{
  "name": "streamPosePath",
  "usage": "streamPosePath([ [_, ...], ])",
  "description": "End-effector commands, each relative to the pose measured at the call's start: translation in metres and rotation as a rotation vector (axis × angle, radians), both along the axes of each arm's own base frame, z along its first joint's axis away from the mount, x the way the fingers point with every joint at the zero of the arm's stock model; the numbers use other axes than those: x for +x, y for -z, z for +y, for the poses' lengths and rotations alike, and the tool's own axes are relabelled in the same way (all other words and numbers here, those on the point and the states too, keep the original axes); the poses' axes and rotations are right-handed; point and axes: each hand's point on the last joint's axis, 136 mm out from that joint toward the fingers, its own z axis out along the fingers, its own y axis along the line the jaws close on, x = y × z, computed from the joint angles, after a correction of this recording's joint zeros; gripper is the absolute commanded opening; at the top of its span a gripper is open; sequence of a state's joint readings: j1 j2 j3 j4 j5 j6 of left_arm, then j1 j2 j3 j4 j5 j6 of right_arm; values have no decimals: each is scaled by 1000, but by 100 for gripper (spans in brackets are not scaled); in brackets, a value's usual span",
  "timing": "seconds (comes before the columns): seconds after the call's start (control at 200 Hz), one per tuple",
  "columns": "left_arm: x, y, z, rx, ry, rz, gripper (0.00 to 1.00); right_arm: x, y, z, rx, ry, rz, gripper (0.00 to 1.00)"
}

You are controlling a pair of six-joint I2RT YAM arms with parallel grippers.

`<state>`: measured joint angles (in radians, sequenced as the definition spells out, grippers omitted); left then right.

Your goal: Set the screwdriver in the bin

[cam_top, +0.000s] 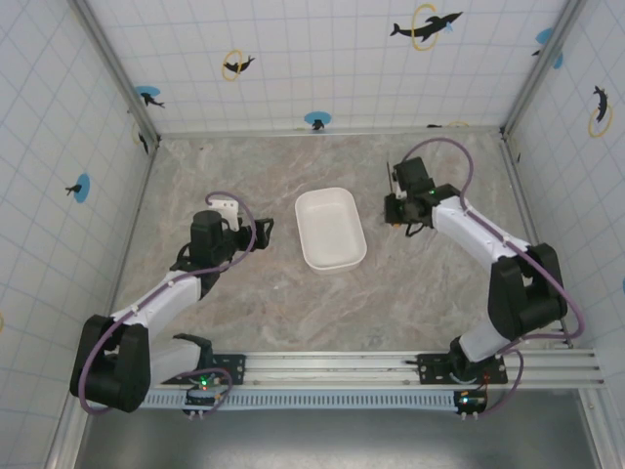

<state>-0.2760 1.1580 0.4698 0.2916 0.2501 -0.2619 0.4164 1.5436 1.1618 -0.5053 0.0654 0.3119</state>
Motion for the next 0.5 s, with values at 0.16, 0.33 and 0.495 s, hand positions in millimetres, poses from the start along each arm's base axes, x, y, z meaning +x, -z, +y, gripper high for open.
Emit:
streamPosePath([
  [0.16,2,-9,0,29,1,-34,98,5,-79,54,153,-117,-227,3],
  [0.33,3,-7,3,45,-6,-38,98,-11,-78,91,202,-170,-270,2],
  [0.495,4,-6,3,47,-5,-40,98,-26,-55,115,189,-177,-258,4],
])
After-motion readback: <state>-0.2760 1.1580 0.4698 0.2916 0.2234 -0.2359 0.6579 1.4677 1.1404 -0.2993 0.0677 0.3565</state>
